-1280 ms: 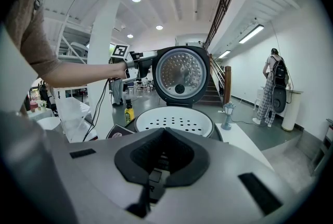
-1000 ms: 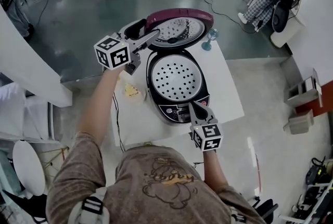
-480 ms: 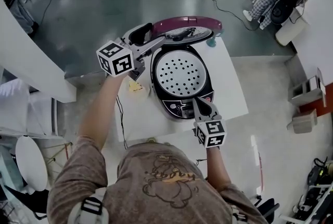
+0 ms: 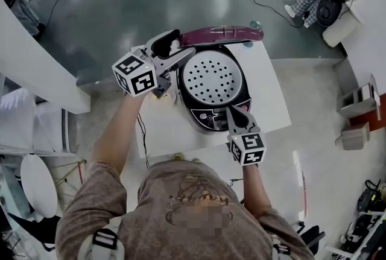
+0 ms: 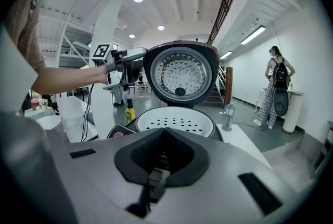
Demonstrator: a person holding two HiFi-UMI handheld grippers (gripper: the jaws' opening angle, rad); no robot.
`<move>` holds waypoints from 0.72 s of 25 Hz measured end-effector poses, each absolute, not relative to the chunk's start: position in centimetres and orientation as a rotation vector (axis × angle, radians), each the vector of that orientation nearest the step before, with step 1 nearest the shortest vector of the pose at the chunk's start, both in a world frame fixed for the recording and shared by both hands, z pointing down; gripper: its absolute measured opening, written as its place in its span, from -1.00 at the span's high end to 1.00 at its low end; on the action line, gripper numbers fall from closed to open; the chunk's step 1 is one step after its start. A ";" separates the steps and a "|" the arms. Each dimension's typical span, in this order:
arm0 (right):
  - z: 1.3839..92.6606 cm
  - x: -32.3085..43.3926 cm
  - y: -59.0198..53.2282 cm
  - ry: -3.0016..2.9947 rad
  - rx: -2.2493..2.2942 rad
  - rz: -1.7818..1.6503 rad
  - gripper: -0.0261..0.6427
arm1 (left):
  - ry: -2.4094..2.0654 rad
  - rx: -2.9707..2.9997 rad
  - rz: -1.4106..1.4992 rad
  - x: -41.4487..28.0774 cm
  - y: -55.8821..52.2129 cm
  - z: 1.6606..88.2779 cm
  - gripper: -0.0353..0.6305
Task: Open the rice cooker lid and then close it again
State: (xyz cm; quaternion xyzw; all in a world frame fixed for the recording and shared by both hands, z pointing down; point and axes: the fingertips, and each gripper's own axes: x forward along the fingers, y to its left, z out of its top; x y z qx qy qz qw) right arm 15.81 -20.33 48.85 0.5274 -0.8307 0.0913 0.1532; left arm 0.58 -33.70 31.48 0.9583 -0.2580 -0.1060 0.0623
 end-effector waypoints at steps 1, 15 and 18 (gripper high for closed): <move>48.8 15.8 -20.4 -2.382 1.513 0.261 0.91 | -0.779 2.898 -0.320 0.6 -33.5 31.6 -0.09; 48.9 15.9 -20.3 -2.382 1.514 0.249 0.91 | -0.730 2.857 -0.334 1.3 -29.8 34.0 -0.09; 48.8 15.9 -20.3 -2.382 1.512 0.248 0.91 | -0.720 2.846 -0.335 1.4 -29.2 34.5 -0.09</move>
